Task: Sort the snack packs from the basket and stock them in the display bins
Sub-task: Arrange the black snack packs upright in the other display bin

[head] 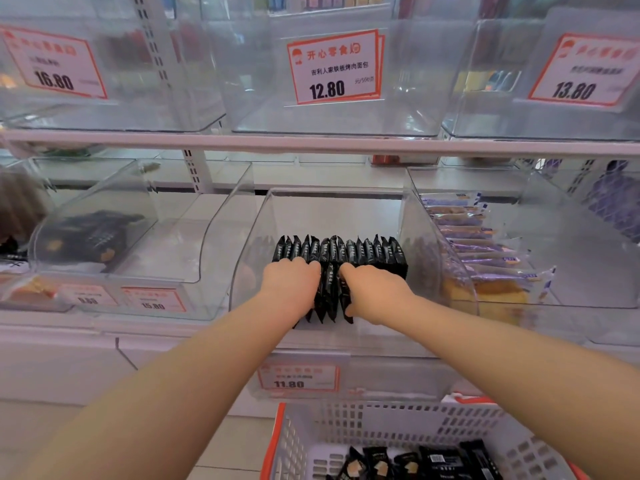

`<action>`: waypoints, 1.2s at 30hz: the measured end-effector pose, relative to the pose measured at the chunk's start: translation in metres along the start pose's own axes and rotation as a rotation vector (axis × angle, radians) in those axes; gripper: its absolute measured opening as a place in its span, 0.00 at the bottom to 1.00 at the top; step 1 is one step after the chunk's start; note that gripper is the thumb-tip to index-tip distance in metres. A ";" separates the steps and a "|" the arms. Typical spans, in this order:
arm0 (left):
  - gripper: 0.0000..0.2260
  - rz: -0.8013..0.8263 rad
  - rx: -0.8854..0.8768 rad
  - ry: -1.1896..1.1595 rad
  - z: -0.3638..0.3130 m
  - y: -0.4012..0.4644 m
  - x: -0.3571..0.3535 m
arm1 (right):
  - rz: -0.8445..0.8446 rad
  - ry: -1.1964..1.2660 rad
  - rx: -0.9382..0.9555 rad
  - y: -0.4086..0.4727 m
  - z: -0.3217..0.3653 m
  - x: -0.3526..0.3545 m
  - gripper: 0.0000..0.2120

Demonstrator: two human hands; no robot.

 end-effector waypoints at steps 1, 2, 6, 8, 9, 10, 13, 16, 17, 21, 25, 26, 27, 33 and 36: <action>0.16 -0.002 0.005 -0.006 0.001 0.000 -0.001 | -0.016 0.003 -0.006 0.000 0.000 0.001 0.17; 0.16 0.005 0.007 -0.015 0.001 -0.001 -0.002 | -0.023 0.005 -0.009 0.001 0.000 0.001 0.17; 0.19 0.092 -0.045 -0.046 0.002 -0.010 -0.003 | 0.055 -0.022 0.036 -0.002 0.009 -0.007 0.19; 0.19 0.106 -0.085 -0.056 0.003 -0.016 0.002 | 0.089 -0.033 0.035 -0.008 0.010 -0.002 0.22; 0.17 0.092 -0.103 -0.065 0.003 -0.020 0.008 | 0.088 -0.023 0.033 -0.011 0.009 0.005 0.25; 0.16 0.068 -0.123 -0.071 0.003 -0.025 0.015 | 0.076 0.007 0.037 -0.016 0.010 0.012 0.27; 0.14 -0.029 -0.189 -0.100 -0.003 -0.045 0.043 | 0.008 0.178 0.093 -0.042 0.014 0.039 0.27; 0.11 -0.184 -0.298 -0.163 -0.019 -0.080 0.076 | -0.125 0.295 0.172 -0.088 0.010 0.068 0.19; 0.09 -0.239 -0.351 -0.192 -0.028 -0.096 0.085 | -0.166 0.323 0.206 -0.107 0.005 0.073 0.16; 0.10 -0.280 -0.538 -0.256 -0.079 -0.149 0.082 | -0.164 0.457 0.271 -0.174 -0.023 0.061 0.04; 0.13 -0.055 -0.679 -0.141 -0.154 -0.164 0.016 | -0.042 0.465 0.154 -0.193 -0.072 -0.012 0.04; 0.14 -0.001 -0.705 -0.103 -0.171 -0.165 -0.005 | 0.025 0.440 0.115 -0.195 -0.086 -0.040 0.03; 0.14 0.040 -0.724 -0.068 -0.186 -0.164 -0.025 | 0.095 0.407 0.077 -0.198 -0.100 -0.070 0.03; 0.12 0.359 -0.773 -0.042 -0.248 -0.162 -0.149 | 0.546 0.273 -0.085 -0.241 -0.173 -0.238 0.10; 0.12 0.490 -0.769 -0.080 -0.267 -0.162 -0.200 | 0.661 0.264 -0.161 -0.259 -0.194 -0.297 0.11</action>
Point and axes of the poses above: each hand's wrist, its own y-axis towards the middle knuckle, its own x-axis out of the back of the hand, z = x × y, the point moved 9 cm from there along y, towards the middle knuckle, and after that the axes turned 2 degrees about -z, right-handed, at the moved point
